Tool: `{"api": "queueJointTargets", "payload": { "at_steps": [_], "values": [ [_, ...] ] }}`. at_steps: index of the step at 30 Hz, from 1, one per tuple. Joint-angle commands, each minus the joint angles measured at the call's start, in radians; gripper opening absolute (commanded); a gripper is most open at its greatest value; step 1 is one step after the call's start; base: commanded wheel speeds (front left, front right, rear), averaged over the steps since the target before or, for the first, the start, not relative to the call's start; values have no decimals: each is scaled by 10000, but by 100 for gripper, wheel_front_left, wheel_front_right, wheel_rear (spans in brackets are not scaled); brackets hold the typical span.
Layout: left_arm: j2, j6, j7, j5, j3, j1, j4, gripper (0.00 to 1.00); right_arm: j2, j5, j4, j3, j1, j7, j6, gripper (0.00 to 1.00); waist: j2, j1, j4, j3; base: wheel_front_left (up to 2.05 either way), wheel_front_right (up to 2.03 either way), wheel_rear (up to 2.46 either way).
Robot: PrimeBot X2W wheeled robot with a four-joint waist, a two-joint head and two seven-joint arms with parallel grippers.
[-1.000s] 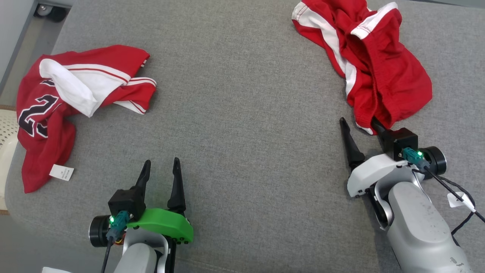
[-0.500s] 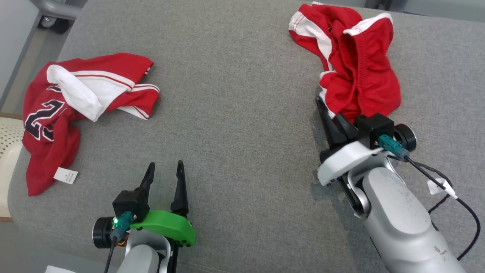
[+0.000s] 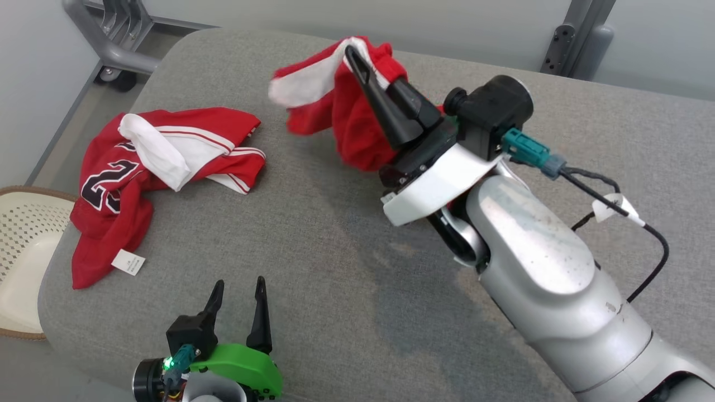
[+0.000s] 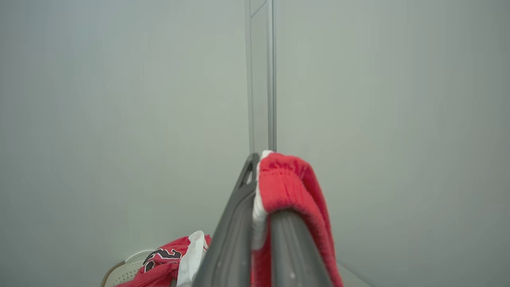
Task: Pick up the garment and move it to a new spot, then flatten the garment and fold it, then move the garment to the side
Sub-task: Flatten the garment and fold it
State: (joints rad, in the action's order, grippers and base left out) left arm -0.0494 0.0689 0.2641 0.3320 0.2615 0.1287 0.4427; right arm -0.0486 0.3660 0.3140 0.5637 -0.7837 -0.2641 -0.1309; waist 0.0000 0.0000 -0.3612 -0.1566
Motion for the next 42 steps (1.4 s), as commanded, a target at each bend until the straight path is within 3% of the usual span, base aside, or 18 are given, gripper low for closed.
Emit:
{"api": "queueJointTargets", "payload": {
  "at_steps": [1, 8, 13, 17, 18, 19, 20, 21, 22, 33, 42],
  "values": [
    [-21, -71, 6, -39, -56, -134, 24, 100, -50, 21, 43, 191, 373, -4, 4, 0, 0, 0, 193, 117, 0, 0, 0],
    [-21, -122, 6, -203, -226, 64, -7, 100, -1516, 407, 881, 606, 2107, -4, 7, 0, 0, 0, 1226, -5, 0, 0, 0],
    [-22, -205, 5, -454, -335, 243, 36, 100, -2538, 643, 1488, -151, 3126, -5, 7, 0, 0, 0, 2016, -89, 0, 0, 0],
    [-25, -322, 5, -615, -411, 387, 121, 100, -2714, 398, 1810, -906, 3602, -5, 5, 0, 0, 0, 2530, -130, 0, 0, 0],
    [-24, -343, 5, -623, -404, 406, 144, 100, -2679, 301, 1888, -1097, 3704, -4, 5, 8, 0, 0, 2641, -131, 0, 0, 0],
    [-24, -363, 5, -613, -364, 419, 161, 100, -2620, 212, 1976, -1286, 3813, -4, 5, 24, 0, 0, 2723, -133, 0, 0, 0],
    [-25, -382, 5, -609, -333, 431, 176, 100, -2587, 89, 2062, -1411, 3877, -4, 5, 30, 0, 0, 2786, -127, 0, 0, 0],
    [-27, -385, 5, -609, -308, 442, 187, 100, -2521, -38, 2141, -1563, 3920, -4, 7, 78, 0, 0, 2848, -114, 0, 0, 0],
    [-28, -380, 5, -615, -302, 448, 199, 100, -2428, -141, 2215, -1687, 3963, -4, 5, 100, 0, 0, 2903, -92, 0, 0, 0],
    [-27, -291, 5, -597, -563, 65, 294, 100, -1718, -1440, 2733, -2957, 4761, -3, 7, 100, 0, 0, 3448, 427, 0, 0, 0],
    [-27, -102, 5, -727, -975, -402, 119, 100, -731, -2943, 819, -5001, 5617, -3, 5, 100, 0, 0, 3830, 841, 0, 0, 0]
  ]
}}
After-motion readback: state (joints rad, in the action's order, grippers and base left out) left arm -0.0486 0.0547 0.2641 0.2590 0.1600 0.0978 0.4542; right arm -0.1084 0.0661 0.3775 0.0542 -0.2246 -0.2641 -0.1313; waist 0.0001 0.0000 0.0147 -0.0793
